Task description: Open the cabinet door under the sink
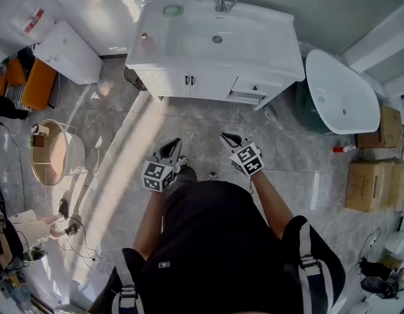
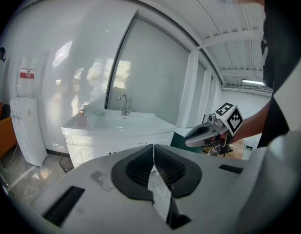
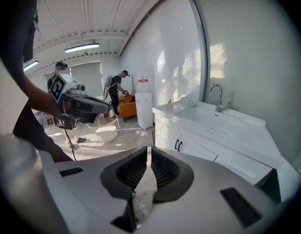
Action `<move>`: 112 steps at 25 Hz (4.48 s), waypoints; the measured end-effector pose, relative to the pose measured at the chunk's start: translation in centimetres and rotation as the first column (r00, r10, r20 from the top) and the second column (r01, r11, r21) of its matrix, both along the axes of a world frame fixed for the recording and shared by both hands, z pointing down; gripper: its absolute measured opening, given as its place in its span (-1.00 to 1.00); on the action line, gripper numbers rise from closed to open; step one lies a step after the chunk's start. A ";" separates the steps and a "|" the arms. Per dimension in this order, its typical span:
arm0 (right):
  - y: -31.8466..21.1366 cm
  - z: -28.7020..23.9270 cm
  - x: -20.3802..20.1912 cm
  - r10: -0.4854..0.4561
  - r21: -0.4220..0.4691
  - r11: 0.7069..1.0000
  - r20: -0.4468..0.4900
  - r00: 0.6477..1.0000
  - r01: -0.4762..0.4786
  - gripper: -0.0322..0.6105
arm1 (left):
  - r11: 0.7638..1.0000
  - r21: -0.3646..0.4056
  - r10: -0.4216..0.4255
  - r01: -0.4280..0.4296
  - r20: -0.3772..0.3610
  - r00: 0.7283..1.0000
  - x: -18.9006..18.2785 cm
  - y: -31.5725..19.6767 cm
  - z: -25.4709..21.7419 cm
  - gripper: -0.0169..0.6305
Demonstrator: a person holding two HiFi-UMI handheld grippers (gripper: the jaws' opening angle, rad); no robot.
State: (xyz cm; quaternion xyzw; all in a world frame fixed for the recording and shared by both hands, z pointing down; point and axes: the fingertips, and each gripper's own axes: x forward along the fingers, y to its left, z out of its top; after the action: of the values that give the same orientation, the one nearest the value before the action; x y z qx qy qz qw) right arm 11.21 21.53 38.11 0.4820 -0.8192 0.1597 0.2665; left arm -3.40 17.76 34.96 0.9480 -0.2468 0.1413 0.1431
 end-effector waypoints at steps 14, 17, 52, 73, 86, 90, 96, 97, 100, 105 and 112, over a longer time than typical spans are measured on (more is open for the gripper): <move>-7.2 1.6 -4.0 0.125 -0.027 0.992 -0.004 0.992 -0.125 -0.65 | 0.995 -0.049 0.091 -0.091 0.002 0.996 -4.3 -8.9 2.7 -0.90; -7.9 1.8 -4.5 0.160 -0.027 0.987 0.003 0.987 -0.160 -0.65 | 0.990 -0.052 0.134 -0.133 0.005 0.991 -4.3 -10.1 3.3 -0.90; -10.9 14.9 3.8 -0.129 -0.319 0.935 0.106 0.986 0.157 -0.65 | 0.973 -0.127 -0.185 0.193 0.073 0.980 6.9 -24.6 21.0 -0.90; -6.8 23.9 4.3 0.026 -0.401 0.916 0.106 0.994 0.019 -0.65 | 0.961 -0.118 -0.234 0.251 0.143 0.962 15.3 -37.5 39.9 -0.57; -5.0 26.1 5.4 0.050 -0.470 0.882 0.114 0.992 0.010 -0.65 | 0.903 -0.109 -0.398 0.417 0.156 0.904 16.1 -39.6 41.2 -0.60; -5.1 25.9 5.7 0.044 -0.465 0.885 0.120 0.992 0.017 -0.65 | 0.899 -0.059 -0.413 0.434 0.217 0.885 16.5 -39.8 40.9 -0.70; -4.5 26.2 5.9 0.037 -0.483 0.875 0.124 0.992 0.027 -0.65 | 0.903 -0.022 -0.408 0.429 0.267 0.873 15.9 -38.4 41.7 -0.78; -4.4 26.3 6.0 0.037 -0.484 0.875 0.126 0.991 0.028 -0.65 | 0.903 -0.021 -0.408 0.429 0.268 0.873 15.7 -38.0 41.8 -0.78; -4.1 26.5 5.7 0.028 -0.495 0.868 0.129 0.991 0.040 -0.65 | 0.899 -0.013 -0.419 0.438 0.264 0.869 14.8 -36.5 41.7 -0.79; -3.7 26.6 4.2 -0.005 -0.499 0.863 0.146 0.989 0.078 -0.65 | 0.897 -0.012 -0.424 0.443 0.262 0.867 13.1 -34.7 41.9 -0.79; -3.6 26.8 3.4 -0.038 -0.497 0.861 0.152 0.988 0.109 -0.65 | 0.890 -0.018 -0.434 0.455 0.266 0.861 11.7 -33.3 41.9 -0.79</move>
State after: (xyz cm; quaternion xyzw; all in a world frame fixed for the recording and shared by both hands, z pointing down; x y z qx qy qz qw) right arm 14.66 17.91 64.86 0.3522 -0.7833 0.3901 0.3321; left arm 8.29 -15.56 76.82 0.8328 -0.4690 0.2349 0.1768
